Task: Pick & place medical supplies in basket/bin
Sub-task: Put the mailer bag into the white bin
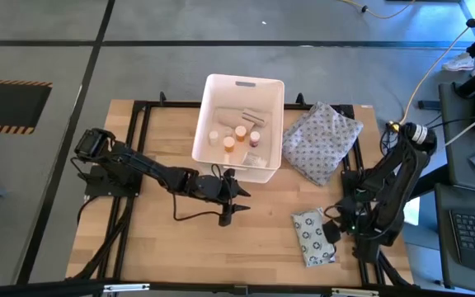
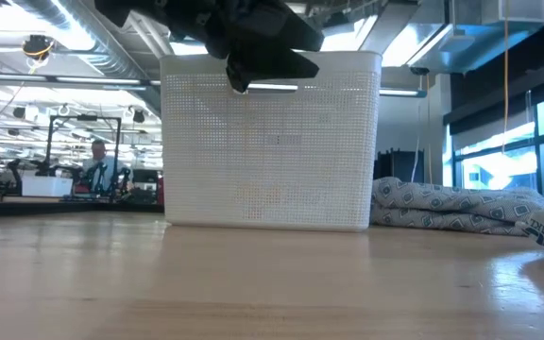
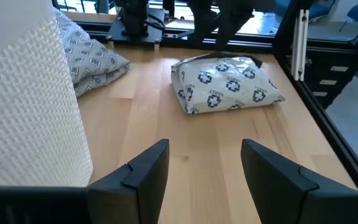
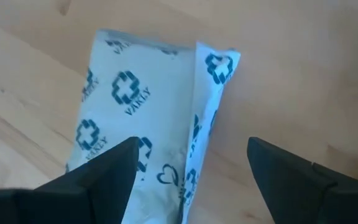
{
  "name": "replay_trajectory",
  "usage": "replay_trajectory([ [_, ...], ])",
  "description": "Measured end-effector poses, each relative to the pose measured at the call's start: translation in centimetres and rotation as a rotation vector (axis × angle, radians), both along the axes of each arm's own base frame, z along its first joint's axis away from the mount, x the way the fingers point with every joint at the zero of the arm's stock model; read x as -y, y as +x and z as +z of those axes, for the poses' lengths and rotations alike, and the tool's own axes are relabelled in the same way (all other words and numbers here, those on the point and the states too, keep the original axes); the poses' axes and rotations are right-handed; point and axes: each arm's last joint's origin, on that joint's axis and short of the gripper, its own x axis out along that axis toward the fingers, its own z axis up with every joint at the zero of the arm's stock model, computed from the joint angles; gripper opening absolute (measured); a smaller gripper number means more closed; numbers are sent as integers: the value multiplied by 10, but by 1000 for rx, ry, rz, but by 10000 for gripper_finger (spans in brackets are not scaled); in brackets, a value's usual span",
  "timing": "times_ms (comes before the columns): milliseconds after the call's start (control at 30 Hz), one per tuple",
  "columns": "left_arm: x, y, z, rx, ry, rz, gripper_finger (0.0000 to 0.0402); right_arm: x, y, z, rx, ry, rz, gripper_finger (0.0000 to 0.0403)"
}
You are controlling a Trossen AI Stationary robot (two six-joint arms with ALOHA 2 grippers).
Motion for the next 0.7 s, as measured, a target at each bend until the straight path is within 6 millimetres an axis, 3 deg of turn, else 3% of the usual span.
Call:
replay_trajectory([
  [333, 0, 0, 0, 0, 0, -1, 194, -12, 6, -18, 33, -24, -1, 303],
  [467, 0, 0, 0, 0, -1, -1, 194, -8, 5, -42, 93, 59, -7, 303],
  [700, 0, 0, 0, 0, 0, -1, 194, 7, 3, -81, 362, 186, 30, 303],
])
